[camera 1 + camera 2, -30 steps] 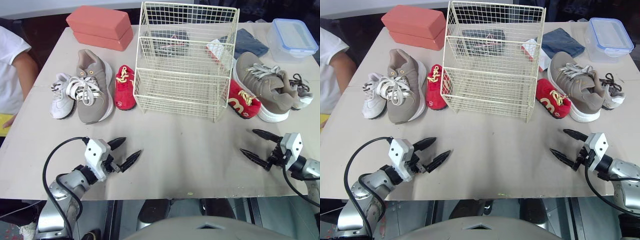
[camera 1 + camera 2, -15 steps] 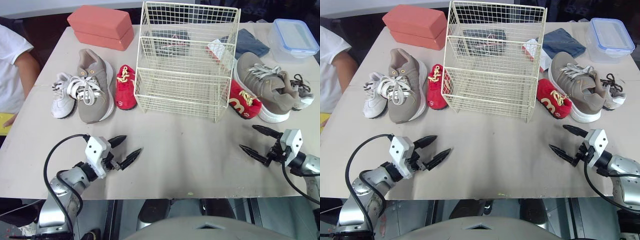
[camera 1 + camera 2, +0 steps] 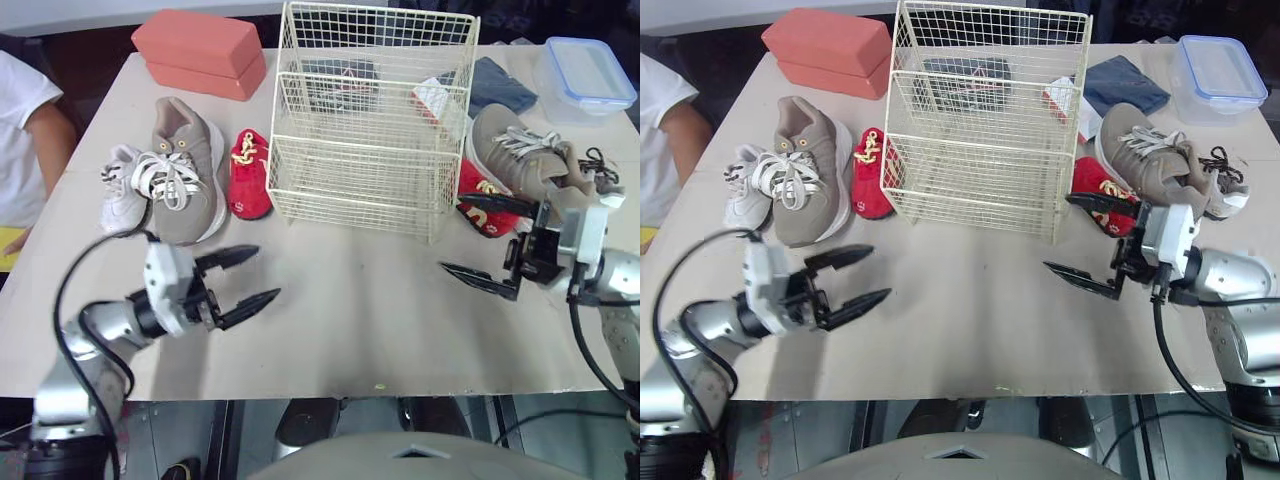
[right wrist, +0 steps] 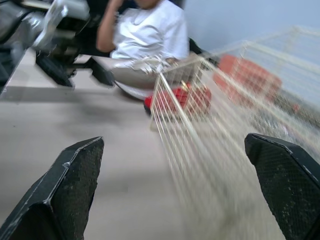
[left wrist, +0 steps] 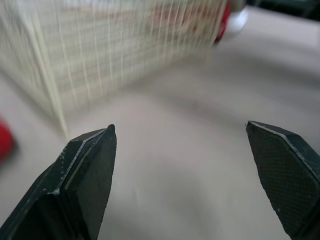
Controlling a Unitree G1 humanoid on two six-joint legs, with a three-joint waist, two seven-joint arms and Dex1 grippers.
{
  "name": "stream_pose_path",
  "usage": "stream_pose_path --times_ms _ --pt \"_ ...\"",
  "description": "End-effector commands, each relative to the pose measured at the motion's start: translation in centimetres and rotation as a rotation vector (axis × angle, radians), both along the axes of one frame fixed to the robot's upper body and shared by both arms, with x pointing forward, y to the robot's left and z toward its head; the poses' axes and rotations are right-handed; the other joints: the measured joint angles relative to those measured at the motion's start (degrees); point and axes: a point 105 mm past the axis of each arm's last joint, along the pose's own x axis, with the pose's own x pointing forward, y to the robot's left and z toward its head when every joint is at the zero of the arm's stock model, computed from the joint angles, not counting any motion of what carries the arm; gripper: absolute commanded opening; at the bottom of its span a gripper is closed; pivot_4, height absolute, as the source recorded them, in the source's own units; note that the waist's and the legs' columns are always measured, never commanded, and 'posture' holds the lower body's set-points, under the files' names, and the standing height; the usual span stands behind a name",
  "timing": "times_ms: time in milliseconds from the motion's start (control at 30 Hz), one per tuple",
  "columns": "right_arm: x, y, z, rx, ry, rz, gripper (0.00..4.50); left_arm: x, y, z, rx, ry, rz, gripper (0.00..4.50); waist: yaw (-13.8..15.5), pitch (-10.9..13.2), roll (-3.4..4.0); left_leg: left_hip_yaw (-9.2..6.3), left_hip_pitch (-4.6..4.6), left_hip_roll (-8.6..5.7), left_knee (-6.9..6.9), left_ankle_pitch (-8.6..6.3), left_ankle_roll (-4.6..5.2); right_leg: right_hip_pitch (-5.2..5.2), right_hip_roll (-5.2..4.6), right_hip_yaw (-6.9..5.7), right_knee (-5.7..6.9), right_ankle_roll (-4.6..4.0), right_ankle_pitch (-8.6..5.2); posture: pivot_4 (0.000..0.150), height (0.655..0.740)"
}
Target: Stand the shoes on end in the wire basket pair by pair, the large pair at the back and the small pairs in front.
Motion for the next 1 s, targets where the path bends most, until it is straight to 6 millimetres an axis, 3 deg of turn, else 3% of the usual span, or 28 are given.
stream_pose_path --times_ms 33,133,233,267,333,433,600,1000 --pt "1.6 1.2 -0.1 -0.150 -0.014 -0.019 4.50 -0.7 -1.5 3.5 0.042 -0.078 -0.102 4.46 0.0 0.0 0.02 0.03 -0.02 0.00 -0.01 0.03 -0.05 -0.02 0.00 0.03 -0.01 0.00 0.00 0.150 0.7400" --pt "2.1 1.9 -0.4 -0.237 -0.030 0.009 4.50 -0.6 -1.9 4.7 0.057 -0.095 -0.110 4.46 -0.1 0.0 0.01 0.02 -0.03 -0.01 -0.03 0.06 -0.10 -0.04 0.00 0.02 -0.03 0.00 0.00 0.150 0.7400" --pt "4.4 2.5 -0.6 -0.350 -0.073 -0.024 4.50 -0.9 -2.6 5.4 0.086 -0.096 -0.125 4.46 -0.6 0.2 -0.05 0.01 -0.08 0.00 -0.08 0.06 -0.12 -0.13 0.01 0.02 -0.05 -0.01 -0.01 0.150 0.7400" --pt "4.8 2.4 -0.7 -0.378 -0.078 -0.027 4.25 -1.0 -2.8 5.5 0.093 -0.092 -0.127 4.49 -1.0 0.2 -0.04 0.05 -0.14 0.00 -0.05 0.07 -0.13 -0.23 0.03 0.06 0.00 -0.02 0.00 0.150 0.7400" --pt "5.2 2.2 -0.9 -0.435 -0.091 -0.029 3.63 -1.1 -2.8 5.4 0.106 -0.083 -0.120 4.50 -1.2 0.2 -0.05 0.04 -0.24 0.00 -0.02 0.07 -0.13 -0.30 0.03 0.04 0.01 -0.08 0.06 0.150 0.7400" --pt "5.6 1.9 -0.8 -0.483 -0.099 -0.044 2.07 -1.3 -2.6 5.3 0.130 -0.068 -0.102 4.50 -1.3 0.2 -0.05 0.01 -0.24 0.00 -0.03 0.08 -0.14 -0.31 0.03 0.02 0.00 -0.08 0.06 0.150 0.7400" --pt "5.7 2.1 -0.6 -0.505 -0.105 -0.039 0.07 -1.1 -2.3 6.2 0.118 -0.089 -0.070 4.50 -1.2 0.2 -0.06 0.00 -0.26 0.02 0.00 0.08 -0.14 -0.30 0.05 0.00 0.00 -0.08 0.06 0.150 0.7400" --pt "7.4 1.5 0.3 -0.548 -0.152 -0.125 0.07 -0.6 -2.8 7.3 0.102 -0.125 -0.080 4.50 -1.4 0.2 -0.06 0.03 -0.25 0.04 0.01 0.09 -0.16 -0.31 0.07 0.03 0.03 -0.09 0.07 0.150 0.7400"
